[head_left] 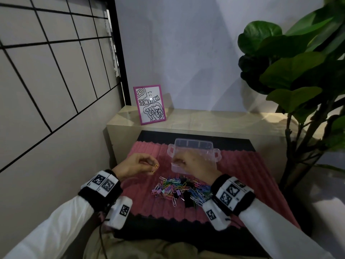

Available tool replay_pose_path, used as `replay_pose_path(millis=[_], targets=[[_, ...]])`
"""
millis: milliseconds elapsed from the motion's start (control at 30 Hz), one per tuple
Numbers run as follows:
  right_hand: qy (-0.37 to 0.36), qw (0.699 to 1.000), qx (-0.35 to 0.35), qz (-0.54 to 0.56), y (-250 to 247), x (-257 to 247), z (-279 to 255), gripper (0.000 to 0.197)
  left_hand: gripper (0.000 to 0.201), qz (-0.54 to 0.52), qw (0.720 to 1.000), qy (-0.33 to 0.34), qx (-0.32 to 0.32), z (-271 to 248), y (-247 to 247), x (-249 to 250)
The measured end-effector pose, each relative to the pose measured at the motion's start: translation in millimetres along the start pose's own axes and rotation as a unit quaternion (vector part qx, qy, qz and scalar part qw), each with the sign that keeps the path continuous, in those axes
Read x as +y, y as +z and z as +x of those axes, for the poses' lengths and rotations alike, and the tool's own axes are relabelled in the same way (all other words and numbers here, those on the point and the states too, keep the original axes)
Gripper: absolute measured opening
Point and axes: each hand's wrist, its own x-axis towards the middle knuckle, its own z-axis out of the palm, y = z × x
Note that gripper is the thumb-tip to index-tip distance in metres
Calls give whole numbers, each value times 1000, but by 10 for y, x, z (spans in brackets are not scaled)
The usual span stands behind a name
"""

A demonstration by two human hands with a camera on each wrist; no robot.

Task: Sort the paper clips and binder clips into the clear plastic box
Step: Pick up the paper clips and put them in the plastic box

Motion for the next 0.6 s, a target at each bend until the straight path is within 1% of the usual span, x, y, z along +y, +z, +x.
replay_pose_path(millis=[67,133,200,333,400,500,600], targets=[[-41,996,-70,-43,93,-58,-29,24,16,47,999,18,-7,50,-26,78],[-64,984,-131,-106,180,-80,-30,32,18,95,995,38,-6,151,-42,164],[-75,977,-151,-132,237,-100,-45,36,18,141,989,55,-1,277,-31,255],[-101,973,-113,-176,277,-147,-99,24,17,217,973,78,-2,498,122,450],[-109,974,-104,-166,284,-138,-109,18,20,243,966,86,-5,613,245,516],[-92,987,-77,-102,239,-78,-128,9,22,268,960,82,-22,767,406,554],[-49,998,-36,-16,123,28,-163,9,25,260,962,75,-44,854,468,521]])
